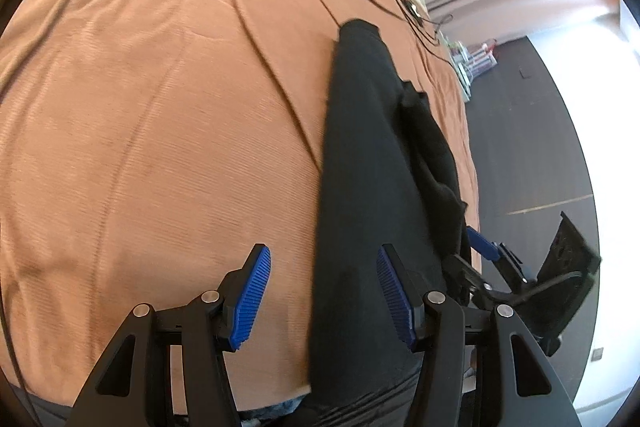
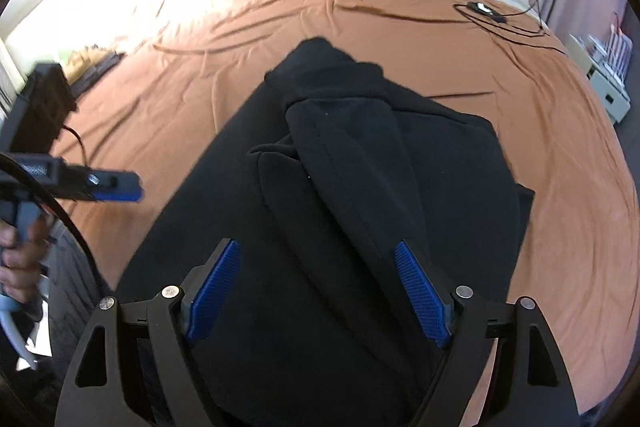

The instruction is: Fold small clothes

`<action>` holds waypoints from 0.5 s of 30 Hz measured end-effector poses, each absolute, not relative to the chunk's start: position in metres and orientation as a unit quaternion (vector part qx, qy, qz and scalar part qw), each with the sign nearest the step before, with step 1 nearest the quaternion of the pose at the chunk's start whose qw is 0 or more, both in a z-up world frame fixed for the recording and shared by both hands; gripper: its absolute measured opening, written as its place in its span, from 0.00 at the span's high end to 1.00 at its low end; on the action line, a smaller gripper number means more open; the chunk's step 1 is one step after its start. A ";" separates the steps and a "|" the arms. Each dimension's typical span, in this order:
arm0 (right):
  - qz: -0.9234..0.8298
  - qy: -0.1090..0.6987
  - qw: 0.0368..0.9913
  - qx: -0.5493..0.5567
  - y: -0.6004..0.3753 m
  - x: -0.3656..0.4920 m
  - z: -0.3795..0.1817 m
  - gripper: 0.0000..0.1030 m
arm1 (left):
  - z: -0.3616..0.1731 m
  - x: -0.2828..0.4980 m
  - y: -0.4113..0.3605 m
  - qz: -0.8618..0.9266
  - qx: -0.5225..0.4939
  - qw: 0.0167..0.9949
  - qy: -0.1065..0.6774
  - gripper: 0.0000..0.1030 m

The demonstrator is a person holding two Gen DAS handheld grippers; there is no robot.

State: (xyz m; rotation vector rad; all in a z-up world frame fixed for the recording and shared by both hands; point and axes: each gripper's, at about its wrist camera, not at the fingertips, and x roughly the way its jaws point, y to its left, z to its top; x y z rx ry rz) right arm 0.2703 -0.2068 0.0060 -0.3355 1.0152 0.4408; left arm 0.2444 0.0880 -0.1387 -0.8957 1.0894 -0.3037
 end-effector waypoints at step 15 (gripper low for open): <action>0.171 0.441 0.860 -0.194 -0.195 0.302 0.006 0.80 | -0.144 0.267 0.082 -0.138 -0.408 0.743 0.512 0.45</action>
